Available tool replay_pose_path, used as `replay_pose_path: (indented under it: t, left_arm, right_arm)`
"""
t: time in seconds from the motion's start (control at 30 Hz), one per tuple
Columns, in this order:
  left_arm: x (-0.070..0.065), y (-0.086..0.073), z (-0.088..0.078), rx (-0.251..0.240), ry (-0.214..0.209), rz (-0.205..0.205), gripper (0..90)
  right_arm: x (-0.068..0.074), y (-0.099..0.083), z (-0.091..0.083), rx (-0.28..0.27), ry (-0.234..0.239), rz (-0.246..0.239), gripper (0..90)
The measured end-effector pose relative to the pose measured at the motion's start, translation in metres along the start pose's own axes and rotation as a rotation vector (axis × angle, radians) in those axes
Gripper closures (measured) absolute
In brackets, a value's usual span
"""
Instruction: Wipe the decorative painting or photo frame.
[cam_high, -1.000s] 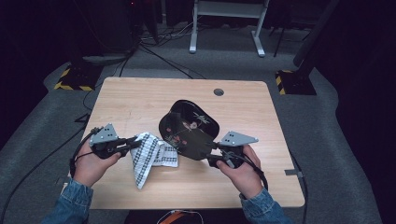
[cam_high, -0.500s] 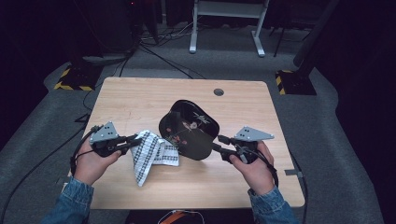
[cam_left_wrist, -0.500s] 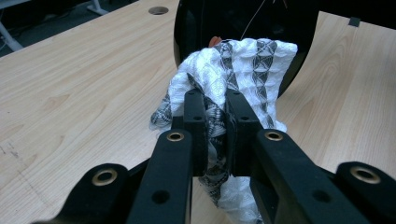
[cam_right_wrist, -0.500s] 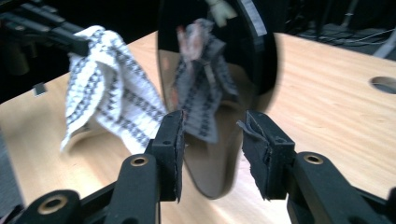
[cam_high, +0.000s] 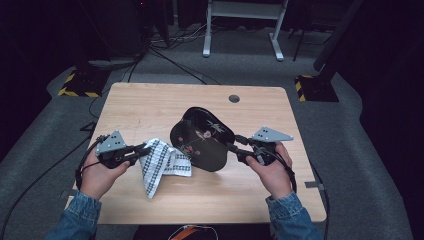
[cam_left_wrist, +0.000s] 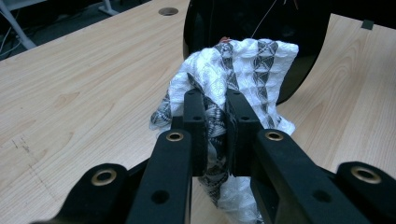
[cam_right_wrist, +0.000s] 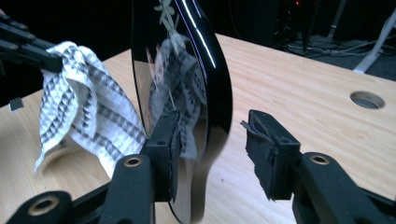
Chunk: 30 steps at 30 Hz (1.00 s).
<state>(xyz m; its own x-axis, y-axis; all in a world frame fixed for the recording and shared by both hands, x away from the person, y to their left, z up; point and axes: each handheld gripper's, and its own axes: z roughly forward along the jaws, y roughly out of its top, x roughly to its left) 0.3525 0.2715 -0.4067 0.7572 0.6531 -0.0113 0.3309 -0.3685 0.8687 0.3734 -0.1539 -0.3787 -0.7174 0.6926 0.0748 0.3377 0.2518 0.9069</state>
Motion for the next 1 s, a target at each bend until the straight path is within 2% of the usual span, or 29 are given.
replay_pose_path:
  t: [0.17,0.27,0.37,0.47,0.57,0.73,1.0]
  left_arm:
    - [-0.001,0.000,0.000,0.000,0.006,0.004,80.9]
    - [-0.001,0.001,0.001,-0.002,0.010,-0.001,81.0]
    - [-0.001,0.002,0.002,-0.001,0.021,-0.004,80.9]
    - [-0.001,0.002,0.003,-0.003,0.027,-0.012,80.9]
    - [-0.001,0.003,0.004,-0.005,0.032,-0.026,80.8]
    - [-0.001,0.005,0.005,-0.010,0.032,-0.020,80.8]
    - [-0.001,0.014,0.007,-0.019,0.043,0.001,80.9]
  right_arm:
    - [0.000,0.003,0.009,-0.011,0.028,-0.018,56.0]
    - [0.000,0.004,0.012,-0.016,0.040,-0.029,59.5]
    - [-0.003,0.005,0.013,-0.011,0.054,-0.038,67.8]
    - [-0.004,0.004,0.013,-0.008,0.065,-0.049,69.5]
    - [-0.006,0.004,0.012,-0.011,0.129,-0.036,74.2]
    - [-0.005,0.004,0.012,-0.008,0.187,-0.027,78.3]
    - [-0.005,0.003,0.011,-0.004,0.195,-0.018,78.7]
